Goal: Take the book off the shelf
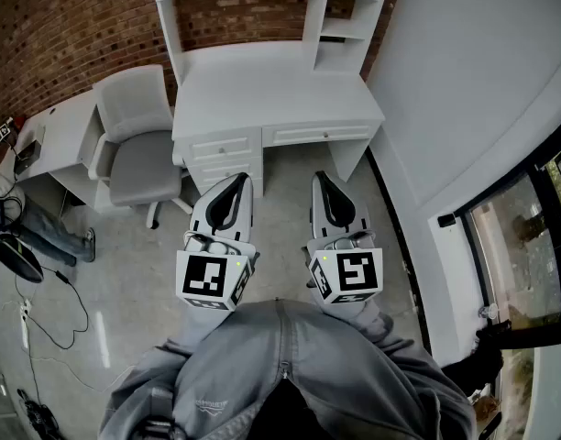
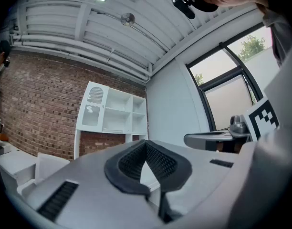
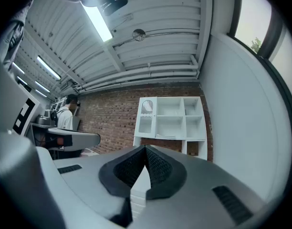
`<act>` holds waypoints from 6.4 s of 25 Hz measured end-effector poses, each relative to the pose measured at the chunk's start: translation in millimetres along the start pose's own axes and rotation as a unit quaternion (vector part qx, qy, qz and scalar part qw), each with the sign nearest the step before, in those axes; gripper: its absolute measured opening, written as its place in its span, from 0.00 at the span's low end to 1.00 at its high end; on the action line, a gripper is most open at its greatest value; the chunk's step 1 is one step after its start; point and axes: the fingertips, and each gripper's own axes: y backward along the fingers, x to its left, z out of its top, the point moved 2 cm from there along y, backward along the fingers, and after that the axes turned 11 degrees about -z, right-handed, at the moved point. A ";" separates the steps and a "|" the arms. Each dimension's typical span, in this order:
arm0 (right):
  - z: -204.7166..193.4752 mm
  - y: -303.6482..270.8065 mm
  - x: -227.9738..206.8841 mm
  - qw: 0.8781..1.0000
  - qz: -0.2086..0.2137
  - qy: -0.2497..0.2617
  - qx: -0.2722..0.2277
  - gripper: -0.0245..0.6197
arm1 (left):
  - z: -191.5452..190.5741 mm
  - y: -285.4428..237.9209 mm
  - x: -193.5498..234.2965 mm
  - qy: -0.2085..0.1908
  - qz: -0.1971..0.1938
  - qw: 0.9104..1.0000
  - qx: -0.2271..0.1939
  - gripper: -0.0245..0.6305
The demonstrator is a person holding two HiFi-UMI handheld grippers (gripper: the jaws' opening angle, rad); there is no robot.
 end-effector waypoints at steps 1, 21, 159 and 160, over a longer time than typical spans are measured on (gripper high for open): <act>1.9 -3.0 -3.4 1.000 -0.003 0.006 -0.003 0.08 | 2.4 -3.4 3.5 -0.001 0.001 1.000 -0.002 0.04; 2.2 -37.0 -52.7 1.000 0.020 -0.013 -0.021 0.08 | 7.7 -55.4 1.9 -0.012 0.023 1.000 -0.013 0.04; -120.8 -737.3 -116.7 0.995 0.089 -0.025 -0.038 0.08 | -78.3 -576.1 469.9 -0.021 0.017 0.999 -0.026 0.04; -119.7 -739.4 -115.7 0.995 0.091 -0.019 -0.040 0.08 | -77.0 -577.3 471.5 -0.025 0.016 0.999 -0.026 0.04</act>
